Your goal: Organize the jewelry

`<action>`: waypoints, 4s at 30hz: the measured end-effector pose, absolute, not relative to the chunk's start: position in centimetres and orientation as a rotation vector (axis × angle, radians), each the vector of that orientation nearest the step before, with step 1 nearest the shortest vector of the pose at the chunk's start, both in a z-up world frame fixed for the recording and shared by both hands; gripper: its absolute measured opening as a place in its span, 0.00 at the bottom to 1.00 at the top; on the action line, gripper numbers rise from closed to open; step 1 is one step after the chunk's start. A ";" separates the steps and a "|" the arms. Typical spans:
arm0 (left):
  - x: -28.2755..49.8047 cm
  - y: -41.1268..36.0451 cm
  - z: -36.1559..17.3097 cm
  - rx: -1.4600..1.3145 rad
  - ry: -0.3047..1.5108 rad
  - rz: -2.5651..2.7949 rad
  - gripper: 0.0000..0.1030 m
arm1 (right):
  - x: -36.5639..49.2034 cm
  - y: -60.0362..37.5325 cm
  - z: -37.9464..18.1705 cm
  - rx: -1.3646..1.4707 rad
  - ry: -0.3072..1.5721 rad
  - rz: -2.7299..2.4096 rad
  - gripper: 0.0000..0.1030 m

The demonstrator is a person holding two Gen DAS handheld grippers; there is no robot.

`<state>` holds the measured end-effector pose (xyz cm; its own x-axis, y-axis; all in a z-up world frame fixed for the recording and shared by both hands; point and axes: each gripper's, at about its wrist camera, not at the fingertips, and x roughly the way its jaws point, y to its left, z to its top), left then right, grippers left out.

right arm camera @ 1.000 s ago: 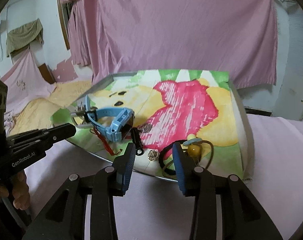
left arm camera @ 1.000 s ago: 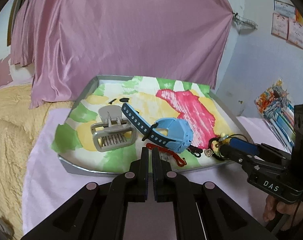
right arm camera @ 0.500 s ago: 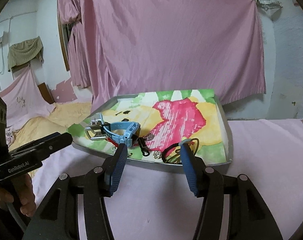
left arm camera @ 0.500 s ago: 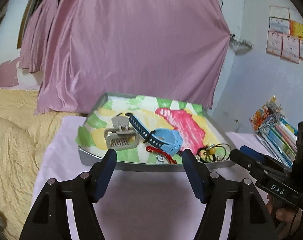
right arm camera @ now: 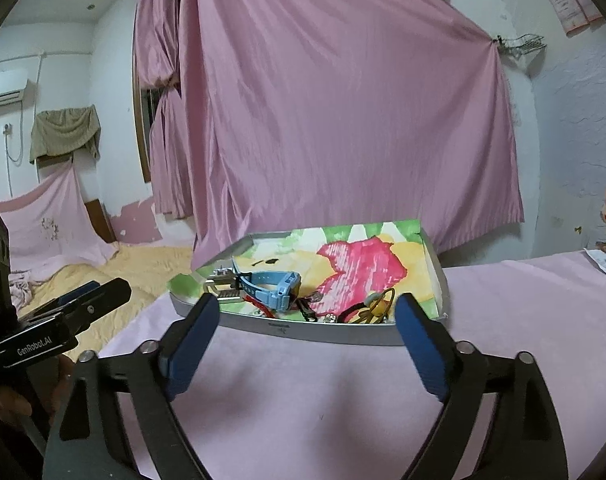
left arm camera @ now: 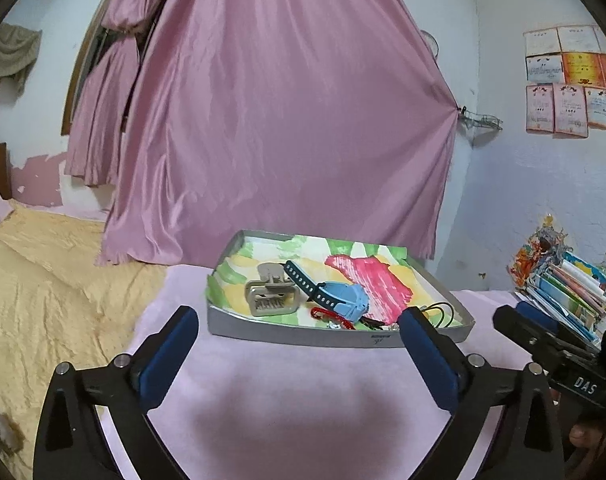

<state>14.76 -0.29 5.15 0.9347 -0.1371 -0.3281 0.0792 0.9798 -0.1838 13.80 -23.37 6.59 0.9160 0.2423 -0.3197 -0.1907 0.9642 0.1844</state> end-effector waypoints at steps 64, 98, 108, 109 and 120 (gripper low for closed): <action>5.5 0.4 3.4 -0.109 0.299 -0.046 0.99 | 3.0 -23.4 5.4 0.110 0.233 0.114 0.98; 5.6 0.3 3.2 -0.105 0.307 -0.045 0.99 | 3.2 -23.4 4.7 0.115 0.245 0.112 0.98; 5.5 0.3 3.1 -0.103 0.309 -0.046 0.99 | 3.4 -23.3 4.5 0.124 0.253 0.109 0.98; 5.6 0.2 3.1 -0.103 0.310 -0.046 0.99 | 3.4 -23.3 4.4 0.125 0.253 0.109 0.98; 5.5 0.1 2.8 -0.099 0.312 -0.045 0.99 | 3.5 -23.4 4.4 0.128 0.256 0.108 0.98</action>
